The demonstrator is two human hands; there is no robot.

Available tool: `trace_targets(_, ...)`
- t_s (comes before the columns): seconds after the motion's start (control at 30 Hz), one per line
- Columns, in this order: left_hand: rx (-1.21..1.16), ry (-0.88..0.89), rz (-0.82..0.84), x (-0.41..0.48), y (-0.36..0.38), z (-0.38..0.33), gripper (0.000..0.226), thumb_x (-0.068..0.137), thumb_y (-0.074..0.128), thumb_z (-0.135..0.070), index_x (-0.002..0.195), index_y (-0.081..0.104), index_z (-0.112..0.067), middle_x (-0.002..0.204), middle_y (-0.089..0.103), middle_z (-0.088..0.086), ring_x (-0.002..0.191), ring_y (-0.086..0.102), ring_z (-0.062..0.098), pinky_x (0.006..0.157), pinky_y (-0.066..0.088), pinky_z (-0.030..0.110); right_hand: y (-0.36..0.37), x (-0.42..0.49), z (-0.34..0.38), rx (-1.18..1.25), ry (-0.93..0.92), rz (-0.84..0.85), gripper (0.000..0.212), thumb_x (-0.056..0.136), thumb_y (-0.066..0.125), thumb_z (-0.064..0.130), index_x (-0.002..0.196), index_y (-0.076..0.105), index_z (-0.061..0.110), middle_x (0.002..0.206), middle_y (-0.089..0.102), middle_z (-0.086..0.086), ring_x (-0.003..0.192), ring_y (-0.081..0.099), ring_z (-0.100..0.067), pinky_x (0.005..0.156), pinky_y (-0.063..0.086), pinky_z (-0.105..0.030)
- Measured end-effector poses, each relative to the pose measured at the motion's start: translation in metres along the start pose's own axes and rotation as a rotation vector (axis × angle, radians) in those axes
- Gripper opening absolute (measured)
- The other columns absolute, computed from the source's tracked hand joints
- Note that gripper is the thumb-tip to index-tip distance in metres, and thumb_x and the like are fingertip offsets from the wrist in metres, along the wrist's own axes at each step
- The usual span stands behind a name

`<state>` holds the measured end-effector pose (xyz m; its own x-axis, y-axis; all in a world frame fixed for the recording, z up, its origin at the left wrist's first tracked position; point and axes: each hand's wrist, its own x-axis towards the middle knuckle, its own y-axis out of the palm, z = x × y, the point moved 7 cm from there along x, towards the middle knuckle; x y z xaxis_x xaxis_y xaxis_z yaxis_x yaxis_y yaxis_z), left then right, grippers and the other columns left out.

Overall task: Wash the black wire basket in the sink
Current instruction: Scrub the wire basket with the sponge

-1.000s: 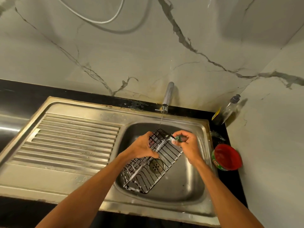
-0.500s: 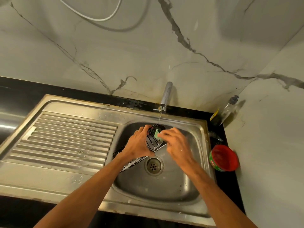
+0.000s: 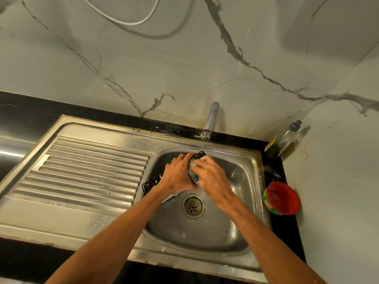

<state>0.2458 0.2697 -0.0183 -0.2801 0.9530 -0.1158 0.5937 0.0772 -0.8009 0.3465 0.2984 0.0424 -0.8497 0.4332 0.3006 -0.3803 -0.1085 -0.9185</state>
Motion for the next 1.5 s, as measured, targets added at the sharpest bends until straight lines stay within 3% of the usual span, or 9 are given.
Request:
trace_targets(0.27,-0.011,0.013,0.025,0.004,-0.004,-0.008,0.117,0.054,0.088,-0.045,0.153,0.027,-0.027,0.137,0.051,0.004,0.129,0.048,0.03,0.107,0.042,0.057,-0.026,0.03,-0.067,0.311,0.478,-0.337,0.031,0.081,0.066,-0.008,0.101,0.078,0.012,0.102,0.075,-0.002,0.092,0.061,-0.011,0.084,0.053,-0.025)
trace_targets(0.47,-0.093,0.013,-0.001,0.004,-0.008,0.007,0.122,0.051,0.093,-0.039,0.151,0.026,-0.022,0.142,0.05,0.005,0.128,0.049,0.029,0.11,0.041,0.052,-0.019,0.001,-0.062,0.524,0.491,-0.187,0.033,0.081,0.068,-0.01,0.093,0.079,0.018,0.101,0.074,0.006,0.097,0.066,-0.006,0.084,0.054,-0.019)
trace_targets(0.6,-0.218,0.013,-0.028,0.004,-0.011,0.008,0.117,0.052,0.095,-0.03,0.15,0.031,-0.018,0.144,0.051,0.005,0.13,0.05,0.025,0.114,0.039,0.048,-0.02,-0.005,-0.089,0.563,0.651,-0.268,0.029,0.083,0.068,-0.01,0.094,0.078,0.015,0.096,0.074,0.007,0.085,0.066,0.001,0.077,0.06,-0.031)
trace_targets(0.73,-0.302,0.005,-0.04,0.007,-0.016,0.011,0.12,0.054,0.096,-0.023,0.152,0.027,-0.017,0.147,0.049,0.007,0.129,0.049,0.019,0.115,0.038,0.043,-0.022,-0.003,-0.073,0.607,0.564,-0.239,0.028,0.084,0.067,-0.008,0.093,0.078,0.016,0.102,0.073,0.009,0.094,0.065,0.004,0.081,0.053,-0.014)
trace_targets(0.87,-0.365,0.003,-0.023,0.011,-0.017,0.008,0.118,0.057,0.095,-0.016,0.153,0.027,-0.018,0.144,0.052,0.005,0.119,0.051,0.012,0.11,0.04,0.037,-0.023,-0.006,-0.1,0.641,0.708,-0.294,0.024,0.086,0.068,-0.005,0.094,0.077,0.016,0.101,0.076,0.001,0.095,0.07,-0.01,0.08,0.059,-0.028)
trace_targets(0.97,-0.384,0.007,-0.014,0.014,-0.018,0.007,0.119,0.057,0.094,-0.013,0.153,0.025,-0.015,0.144,0.051,0.007,0.121,0.048,0.013,0.106,0.037,0.028,-0.031,0.006,-0.067,0.645,0.539,-0.269,0.024,0.087,0.067,-0.006,0.095,0.078,0.014,0.105,0.074,0.006,0.098,0.067,-0.001,0.085,0.056,-0.02)
trace_targets(1.17,-0.425,-0.024,-0.007,0.016,-0.018,0.015,0.118,0.055,0.094,-0.012,0.152,0.027,-0.02,0.139,0.055,0.005,0.122,0.053,0.017,0.112,0.042,0.044,-0.028,-0.002,-0.087,0.653,0.625,-0.263,0.023,0.087,0.067,-0.005,0.096,0.076,0.014,0.107,0.074,0.003,0.097,0.066,-0.003,0.089,0.058,-0.032)
trace_targets(1.3,-0.451,-0.001,0.001,0.014,-0.019,0.017,0.122,0.047,0.087,-0.033,0.151,0.026,-0.02,0.138,0.053,0.0,0.126,0.053,0.02,0.113,0.042,0.045,-0.029,0.003,-0.047,0.548,0.38,-0.228,0.03,0.084,0.068,-0.007,0.098,0.077,0.019,0.106,0.074,0.004,0.102,0.064,-0.006,0.091,0.049,-0.015)
trace_targets(1.5,-0.49,0.086,0.021,0.005,-0.017,0.018,0.116,0.049,0.087,-0.031,0.143,0.023,-0.05,0.141,0.047,-0.01,0.132,0.049,0.013,0.113,0.043,0.05,-0.031,-0.015,-0.085,0.578,0.611,-0.287,0.031,0.085,0.069,-0.005,0.097,0.075,0.023,0.103,0.073,0.004,0.094,0.067,-0.004,0.079,0.058,-0.022)
